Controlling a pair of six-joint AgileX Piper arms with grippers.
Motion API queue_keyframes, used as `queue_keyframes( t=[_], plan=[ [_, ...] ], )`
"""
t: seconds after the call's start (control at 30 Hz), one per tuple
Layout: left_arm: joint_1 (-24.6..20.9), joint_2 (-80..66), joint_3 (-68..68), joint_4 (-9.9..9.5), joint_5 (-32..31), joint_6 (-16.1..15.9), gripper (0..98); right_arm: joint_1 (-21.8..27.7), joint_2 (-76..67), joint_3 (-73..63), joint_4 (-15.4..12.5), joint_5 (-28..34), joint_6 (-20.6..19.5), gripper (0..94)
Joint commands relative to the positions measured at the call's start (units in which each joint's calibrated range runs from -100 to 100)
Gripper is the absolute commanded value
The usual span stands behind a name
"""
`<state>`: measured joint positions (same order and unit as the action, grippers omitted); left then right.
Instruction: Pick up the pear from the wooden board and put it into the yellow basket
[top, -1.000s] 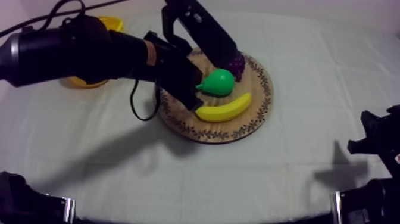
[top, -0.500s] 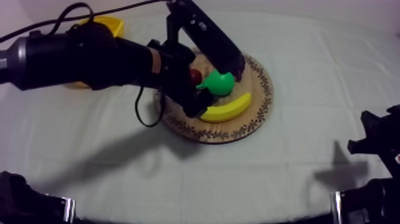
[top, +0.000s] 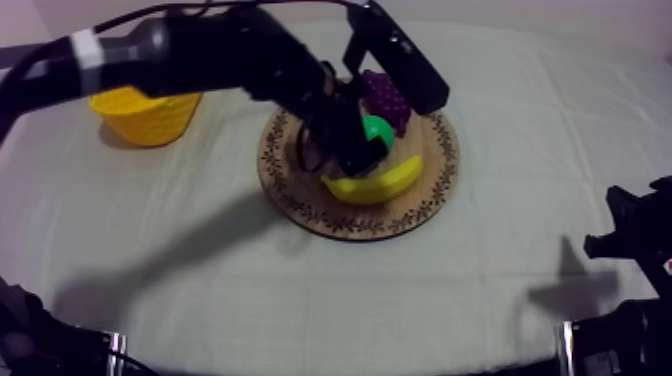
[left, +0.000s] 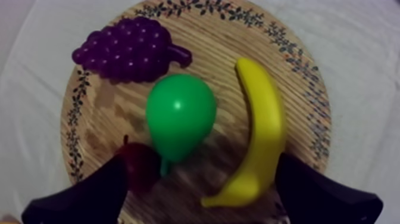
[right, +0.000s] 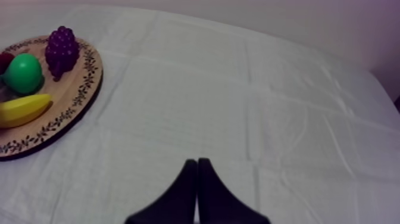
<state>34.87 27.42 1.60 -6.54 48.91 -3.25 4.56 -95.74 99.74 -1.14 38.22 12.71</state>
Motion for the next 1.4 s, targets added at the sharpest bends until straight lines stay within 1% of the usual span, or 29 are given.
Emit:
queue_keyframes(
  t=[0.0,0.2,0.37,0.57,0.77,0.87,0.93,1.13,1.27,1.37],
  plan=[
    [-0.3,6.3,-10.2,0.2,5.6,-0.5,89.2,0.0,0.0,0.0,0.0,0.0,0.0,0.3],
    [-1.2,15.5,-23.7,0.71,15.2,-1.3,88.5,0.0,0.0,0.0,0.0,0.0,0.0,0.3],
    [-1.3,22.1,-33.8,0.59,22.7,-1.1,85.7,0.0,0.0,0.0,0.0,0.0,0.0,0.3],
    [-1.3,27.5,-42.5,0.37,30.1,0.3,74.9,0.0,0.0,0.0,0.0,0.0,0.0,0.3],
    [-2.1,30.8,-46.7,0.24,34.1,2.6,61.8,0.0,0.0,0.0,0.0,0.0,0.0,0.3],
    [-2.7,31.4,-47.2,0.15,35.3,3.7,57.7,0.0,0.0,0.0,0.0,0.0,0.0,0.3],
    [-2.9,31.1,-46.7,-0.53,36.0,4.5,56.0,0.0,0.0,0.0,0.0,0.0,0.0,0.3],
    [-3.2,23.8,-43.1,-4.82,38.7,6.3,54.9,0.0,0.0,0.0,0.0,0.0,0.0,0.3],
    [-4.8,15.6,-42.8,-7.5,41.8,6.6,55.3,0.0,0.0,0.0,0.0,0.0,0.0,0.3],
    [-7.0,9.3,-42.7,-9.07,43.6,6.4,55.8,0.0,0.0,0.0,0.0,0.0,0.0,0.3]
  ],
)
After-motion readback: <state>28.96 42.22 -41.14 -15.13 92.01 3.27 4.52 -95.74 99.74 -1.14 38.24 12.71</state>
